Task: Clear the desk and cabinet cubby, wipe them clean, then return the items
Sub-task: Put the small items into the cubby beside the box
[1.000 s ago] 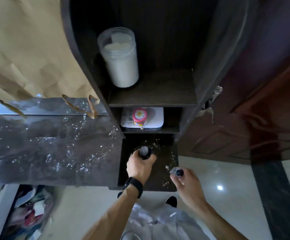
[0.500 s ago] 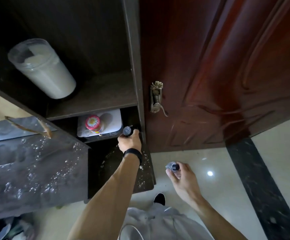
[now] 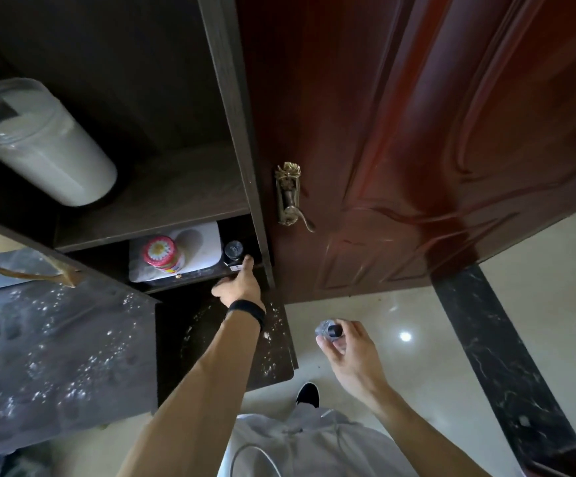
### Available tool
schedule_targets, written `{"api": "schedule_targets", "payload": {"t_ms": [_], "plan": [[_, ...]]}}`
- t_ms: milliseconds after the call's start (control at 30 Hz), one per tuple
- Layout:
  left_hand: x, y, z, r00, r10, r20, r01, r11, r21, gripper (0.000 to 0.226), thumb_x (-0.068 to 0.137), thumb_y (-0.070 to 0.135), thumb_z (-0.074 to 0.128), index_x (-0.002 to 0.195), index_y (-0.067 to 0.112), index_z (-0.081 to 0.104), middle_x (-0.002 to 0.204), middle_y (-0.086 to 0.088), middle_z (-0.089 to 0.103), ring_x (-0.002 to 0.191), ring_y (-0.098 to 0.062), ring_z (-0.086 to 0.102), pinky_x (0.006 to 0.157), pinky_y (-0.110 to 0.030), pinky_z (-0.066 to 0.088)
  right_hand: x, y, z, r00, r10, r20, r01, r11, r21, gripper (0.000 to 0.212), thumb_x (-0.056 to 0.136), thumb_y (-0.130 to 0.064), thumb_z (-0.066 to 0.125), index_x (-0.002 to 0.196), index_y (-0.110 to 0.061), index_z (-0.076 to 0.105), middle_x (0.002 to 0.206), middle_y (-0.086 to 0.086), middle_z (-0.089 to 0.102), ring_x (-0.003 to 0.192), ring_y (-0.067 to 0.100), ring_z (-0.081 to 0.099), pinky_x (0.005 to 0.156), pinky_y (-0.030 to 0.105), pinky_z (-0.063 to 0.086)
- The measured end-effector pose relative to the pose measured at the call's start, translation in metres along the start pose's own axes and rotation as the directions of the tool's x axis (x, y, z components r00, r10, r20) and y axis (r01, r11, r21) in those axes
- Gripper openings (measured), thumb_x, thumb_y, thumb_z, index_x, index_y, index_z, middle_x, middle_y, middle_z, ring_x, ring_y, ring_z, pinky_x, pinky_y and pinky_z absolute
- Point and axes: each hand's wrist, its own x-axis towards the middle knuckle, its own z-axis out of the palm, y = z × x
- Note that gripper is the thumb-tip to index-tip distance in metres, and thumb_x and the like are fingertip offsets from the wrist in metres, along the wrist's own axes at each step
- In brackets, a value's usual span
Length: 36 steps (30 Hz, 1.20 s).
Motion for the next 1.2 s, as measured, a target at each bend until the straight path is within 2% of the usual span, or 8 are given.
{"api": "schedule_targets", "payload": {"t_ms": [100,200,267,433,700,1000,1100,1200], "plan": [[-0.003,-0.007,-0.014,0.976,-0.085,0.199,0.117,0.981,-0.155,0.025,0.094,0.014,0.063,0.115,0.003,0.063,0.114,-0.009,0.063,0.097,-0.017,0.063,0.079,-0.028,0.050,0.003,0.000,0.003,1.000,0.001,0.024,-0.001,1.000,-0.008,0.037,0.091,-0.043,0.066,0.121,-0.021,0.061,0.115,-0.004,0.057,0.082,-0.002,0.064,0.073,0.005,0.046],[-0.006,0.002,-0.023,0.953,-0.087,0.290,0.156,0.962,-0.224,0.031,0.098,0.012,0.051,0.127,0.005,0.060,0.121,-0.003,0.063,0.119,-0.016,0.060,0.087,-0.027,0.048,0.008,-0.004,0.009,0.999,-0.016,0.048,0.017,1.000,-0.013,0.039,0.091,-0.043,0.066,0.123,-0.020,0.061,0.115,-0.003,0.057,0.082,-0.003,0.063,0.075,0.009,0.048],[-0.006,0.012,-0.026,0.937,-0.078,0.340,0.161,0.961,-0.225,0.033,0.097,0.013,0.050,0.127,0.007,0.061,0.122,-0.001,0.062,0.122,-0.016,0.058,0.089,-0.029,0.047,0.010,-0.007,0.012,0.997,-0.028,0.070,0.029,0.999,-0.019,0.040,0.091,-0.044,0.066,0.123,-0.020,0.061,0.115,-0.003,0.058,0.083,-0.002,0.063,0.077,0.014,0.051],[-0.003,0.026,-0.025,0.907,-0.074,0.415,0.177,0.960,-0.216,0.025,0.097,0.015,0.049,0.117,0.010,0.064,0.121,-0.002,0.064,0.118,-0.018,0.058,0.097,-0.034,0.045,0.017,-0.014,0.011,0.994,-0.055,0.096,0.058,0.998,-0.032,0.041,0.091,-0.045,0.065,0.124,-0.020,0.060,0.116,-0.003,0.059,0.084,-0.001,0.064,0.076,0.013,0.050],[0.005,0.041,0.002,0.892,-0.057,0.448,0.186,0.950,-0.249,0.035,0.096,0.016,0.046,0.127,0.007,0.061,0.123,-0.006,0.067,0.109,-0.018,0.064,0.082,-0.032,0.045,0.016,-0.005,-0.006,0.999,-0.029,0.043,0.030,0.999,-0.030,0.037,0.090,-0.039,0.070,0.119,-0.018,0.063,0.113,-0.001,0.060,0.080,-0.001,0.064,0.071,0.003,0.045],[0.006,0.041,0.000,0.863,-0.046,0.504,0.150,0.975,-0.167,0.031,0.097,0.018,0.045,0.121,0.009,0.062,0.117,-0.005,0.069,0.109,-0.020,0.064,0.087,-0.035,0.045,0.010,-0.016,0.000,0.999,-0.029,0.032,0.030,0.999,-0.030,0.040,0.090,-0.041,0.068,0.122,-0.018,0.062,0.115,-0.001,0.059,0.082,0.001,0.066,0.075,0.008,0.048],[-0.003,0.036,-0.021,0.853,-0.001,0.523,0.031,0.998,-0.050,0.021,0.101,0.016,0.044,0.114,0.011,0.059,0.114,-0.003,0.065,0.109,-0.020,0.061,0.091,-0.034,0.046,0.013,-0.030,0.011,0.996,-0.065,0.059,0.068,0.996,-0.058,0.042,0.090,-0.046,0.067,0.122,-0.020,0.061,0.114,-0.001,0.061,0.082,0.003,0.066,0.076,0.015,0.052],[-0.009,0.028,-0.059,0.821,0.224,0.525,-0.355,0.920,0.162,0.029,0.097,0.011,0.050,0.124,0.014,0.060,0.116,-0.002,0.067,0.104,-0.014,0.062,0.088,-0.022,0.048,0.024,-0.057,0.028,0.994,-0.089,0.065,0.096,0.989,-0.110,0.041,0.091,-0.051,0.063,0.119,-0.022,0.062,0.111,-0.004,0.063,0.084,0.004,0.063,0.077,0.020,0.052]]}}
